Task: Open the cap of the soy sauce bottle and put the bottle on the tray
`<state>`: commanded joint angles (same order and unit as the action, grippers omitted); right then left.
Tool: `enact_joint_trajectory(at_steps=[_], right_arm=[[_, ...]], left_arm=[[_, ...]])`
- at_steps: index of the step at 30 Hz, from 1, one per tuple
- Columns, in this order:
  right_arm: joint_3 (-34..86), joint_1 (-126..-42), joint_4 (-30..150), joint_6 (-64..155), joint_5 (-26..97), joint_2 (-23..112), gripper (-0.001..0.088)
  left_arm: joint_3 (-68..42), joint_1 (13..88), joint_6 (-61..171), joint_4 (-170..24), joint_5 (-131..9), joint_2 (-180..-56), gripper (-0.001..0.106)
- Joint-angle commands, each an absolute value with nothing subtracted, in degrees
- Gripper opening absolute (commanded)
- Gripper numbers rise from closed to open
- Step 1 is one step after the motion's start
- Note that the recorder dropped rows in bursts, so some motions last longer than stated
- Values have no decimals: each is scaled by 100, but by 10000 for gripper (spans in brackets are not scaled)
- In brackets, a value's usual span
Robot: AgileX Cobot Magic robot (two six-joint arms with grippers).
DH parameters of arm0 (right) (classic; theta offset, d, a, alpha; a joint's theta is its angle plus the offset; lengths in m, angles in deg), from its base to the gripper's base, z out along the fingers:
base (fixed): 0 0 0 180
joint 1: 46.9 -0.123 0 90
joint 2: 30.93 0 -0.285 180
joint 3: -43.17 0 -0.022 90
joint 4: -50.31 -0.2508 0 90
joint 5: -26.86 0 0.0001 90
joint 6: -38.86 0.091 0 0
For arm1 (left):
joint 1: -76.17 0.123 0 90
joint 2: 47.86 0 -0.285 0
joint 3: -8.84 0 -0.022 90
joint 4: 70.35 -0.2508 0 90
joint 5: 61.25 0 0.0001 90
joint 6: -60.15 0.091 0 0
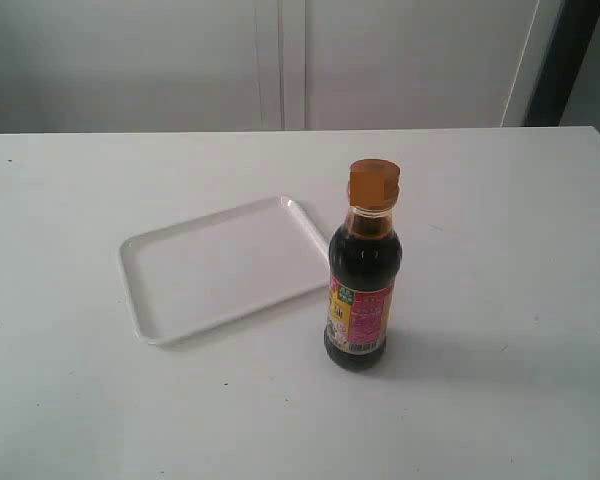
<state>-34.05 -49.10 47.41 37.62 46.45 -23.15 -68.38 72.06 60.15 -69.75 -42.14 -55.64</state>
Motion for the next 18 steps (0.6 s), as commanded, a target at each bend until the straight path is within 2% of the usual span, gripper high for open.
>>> enact_joint_trajectory(at_steps=[18], right_arm=[[-3405, -4910, 4741, 3762, 4645, -2315, 0]], left_arm=[[-6838, 7206, 6048, -7153, -4214, -5564, 0]])
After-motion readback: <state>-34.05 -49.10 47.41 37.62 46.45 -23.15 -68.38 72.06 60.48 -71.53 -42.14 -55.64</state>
